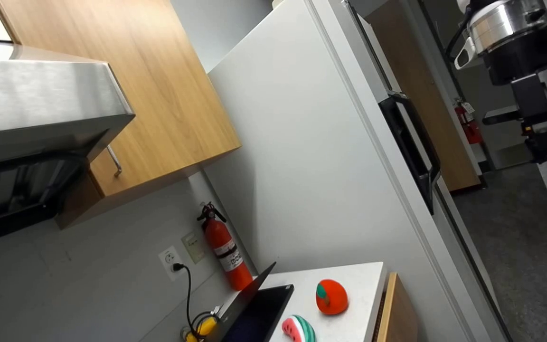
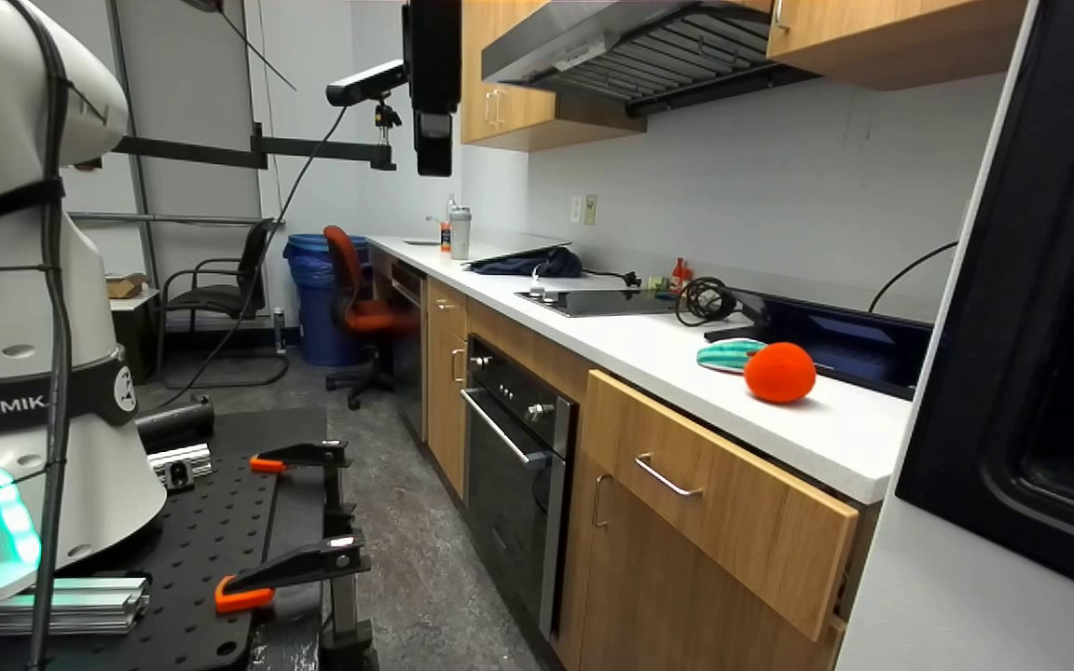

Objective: Open the drawer, pick up the orange plush toy, put it in the box that is in the drawer and close the drawer

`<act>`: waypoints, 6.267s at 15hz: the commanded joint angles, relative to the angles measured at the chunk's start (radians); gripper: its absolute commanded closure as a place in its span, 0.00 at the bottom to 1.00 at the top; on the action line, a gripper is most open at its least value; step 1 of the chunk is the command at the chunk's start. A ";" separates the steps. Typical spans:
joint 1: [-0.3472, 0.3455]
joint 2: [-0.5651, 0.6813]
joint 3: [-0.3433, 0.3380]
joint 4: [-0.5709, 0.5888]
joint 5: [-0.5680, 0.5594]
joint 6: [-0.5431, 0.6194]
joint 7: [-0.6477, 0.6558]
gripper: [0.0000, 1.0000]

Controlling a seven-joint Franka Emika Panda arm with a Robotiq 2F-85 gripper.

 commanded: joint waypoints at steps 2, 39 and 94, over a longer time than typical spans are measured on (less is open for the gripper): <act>-0.018 0.005 0.015 0.002 0.012 -0.002 -0.012 0.00; -0.018 0.005 0.015 0.002 0.012 -0.002 -0.012 0.00; 0.173 0.379 0.106 0.047 0.035 0.231 -0.316 0.00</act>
